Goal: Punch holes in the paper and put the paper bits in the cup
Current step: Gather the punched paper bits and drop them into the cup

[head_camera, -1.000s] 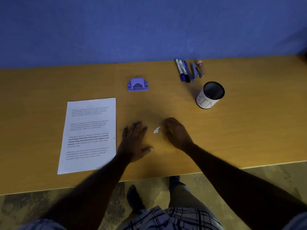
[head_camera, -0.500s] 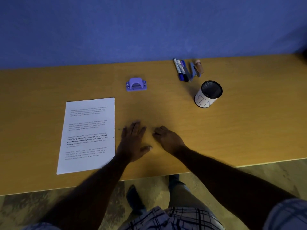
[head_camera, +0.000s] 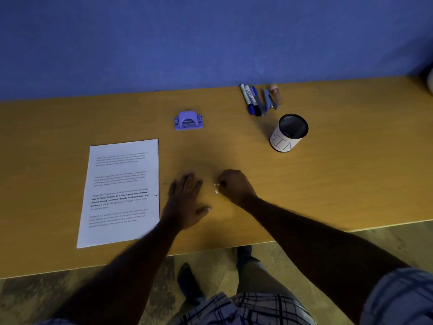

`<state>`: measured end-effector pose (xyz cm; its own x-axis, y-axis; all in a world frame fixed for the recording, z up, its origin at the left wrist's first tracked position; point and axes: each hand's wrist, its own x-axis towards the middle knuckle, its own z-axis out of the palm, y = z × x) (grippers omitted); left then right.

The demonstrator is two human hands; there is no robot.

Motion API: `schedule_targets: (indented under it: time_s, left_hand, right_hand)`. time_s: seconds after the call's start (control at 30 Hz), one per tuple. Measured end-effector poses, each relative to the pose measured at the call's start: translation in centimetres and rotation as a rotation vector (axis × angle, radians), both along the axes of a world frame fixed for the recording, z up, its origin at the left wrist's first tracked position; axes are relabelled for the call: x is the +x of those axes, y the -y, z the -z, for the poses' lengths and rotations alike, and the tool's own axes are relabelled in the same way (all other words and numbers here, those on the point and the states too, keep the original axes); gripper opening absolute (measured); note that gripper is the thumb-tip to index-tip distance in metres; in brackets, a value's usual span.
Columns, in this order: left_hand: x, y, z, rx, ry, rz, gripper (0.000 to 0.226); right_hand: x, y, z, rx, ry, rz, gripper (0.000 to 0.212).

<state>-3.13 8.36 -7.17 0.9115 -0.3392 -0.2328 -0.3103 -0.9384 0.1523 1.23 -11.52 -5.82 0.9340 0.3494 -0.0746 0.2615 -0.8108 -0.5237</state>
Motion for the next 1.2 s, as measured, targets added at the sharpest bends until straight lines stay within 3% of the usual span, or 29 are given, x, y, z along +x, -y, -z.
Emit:
schedule_targets:
  time_s: [0.17,0.3,0.47,0.6,0.7,0.77,0.83,1.0,1.1,1.2]
  left_hand:
    - [-0.1,0.3,-0.1,-0.057,0.022,-0.028,0.085]
    - [0.0,1.0,-0.1,-0.120,0.076,-0.022,0.069]
    - [0.7,2.1,0.1,-0.152,0.104,-0.003,0.059]
    - [1.2,2.6,0.3,-0.162,0.107,-0.015,0.056]
    - [1.8,2.9,0.3,-0.182,0.102,-0.016,0.053]
    - [2.0,3.1,0.3,-0.206,0.118,-0.011,0.049]
    - [2.2,3.4,0.2,-0.219,0.130,-0.010,0.047]
    - [2.5,3.8,0.1,-0.222,0.120,-0.025,0.047]
    - [2.4,3.6,-0.1,-0.230,0.117,-0.014,0.047]
    - [2.5,3.2,-0.2,-0.239,0.100,0.000,0.047]
  right_hand:
    - [0.3,2.0,-1.4,0.690,-0.513,0.583,0.018]
    - [0.4,3.2,-3.9,1.308,-0.819,0.723,0.011]
    - [1.4,6.1,-6.8,1.547,-0.891,0.631,0.013]
    - [3.6,9.6,-9.0,1.658,-0.753,0.727,0.017]
    - [5.6,13.0,-10.4,1.598,-0.562,0.723,0.017]
    - [6.9,14.9,-11.0,1.451,-0.391,0.764,0.014]
    - [7.9,16.6,-11.3,1.222,-0.223,0.788,0.012]
    - [9.6,18.9,-10.7,0.347,0.107,0.652,0.010]
    - [10.0,18.6,-10.7,0.152,0.221,0.540,0.009]
    - [10.5,18.6,-10.7,0.013,0.218,0.472,0.016]
